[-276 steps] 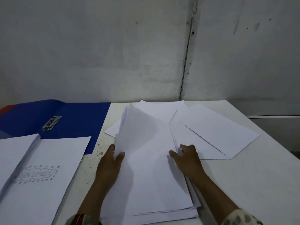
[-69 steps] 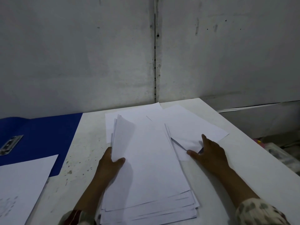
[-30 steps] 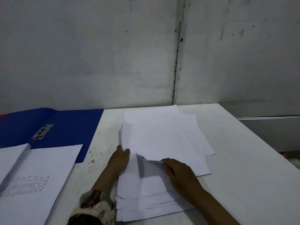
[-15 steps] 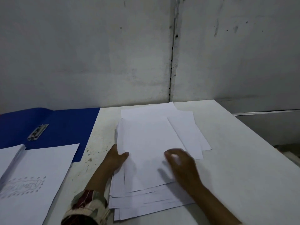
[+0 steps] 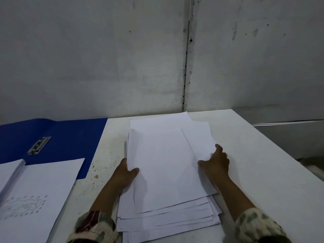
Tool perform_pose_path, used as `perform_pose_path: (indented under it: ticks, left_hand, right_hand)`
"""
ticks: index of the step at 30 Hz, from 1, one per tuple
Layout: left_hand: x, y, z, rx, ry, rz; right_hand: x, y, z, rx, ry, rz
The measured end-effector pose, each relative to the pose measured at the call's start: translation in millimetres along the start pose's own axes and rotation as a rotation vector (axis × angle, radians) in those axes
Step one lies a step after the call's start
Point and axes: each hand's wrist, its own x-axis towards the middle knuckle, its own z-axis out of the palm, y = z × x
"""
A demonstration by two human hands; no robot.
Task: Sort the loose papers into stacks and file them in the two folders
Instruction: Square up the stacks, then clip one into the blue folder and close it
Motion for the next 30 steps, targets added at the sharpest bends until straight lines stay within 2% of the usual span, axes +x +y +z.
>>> perform_pose_path:
  ticks: [3,8,12,15,22,25,30]
  left_hand:
    - [-1.8,0.8,0.9,0.016,0.003,0.014]
    - [-1.6,-2.0,0.0,0.042,-0.005,0.015]
    - [-1.1,-4.3,-2.9,0.01,-0.01,0.015]
    - [-0.3,-8.2,-4.5,-0.021,-0.009,0.012]
    - [2.1,-14.1,-7.5,-0.042,0.015,0.0]
    - [3.8,-14.0,-7.7,-0.047,0.008,-0.016]
    - [7.4,-14.8,-6.7,-0.072,0.01,-0.05]
  right_hand:
    - [3.7,-3.1,-5.2,0.275,0.016,0.096]
    - [10.2,15.6,-12.4,0.428,-0.092,0.098]
    - [14.4,33.6,-23.1,0.488,0.086,0.085]
    - [17.0,44.7,-33.6,0.58,0.223,0.15]
    - [23.7,63.7,-51.2,0.849,0.382,0.285]
    - [22.3,65.1,-54.0,0.882,0.32,0.277]
    - [13.2,61.6,-48.1,0.701,0.14,0.197]
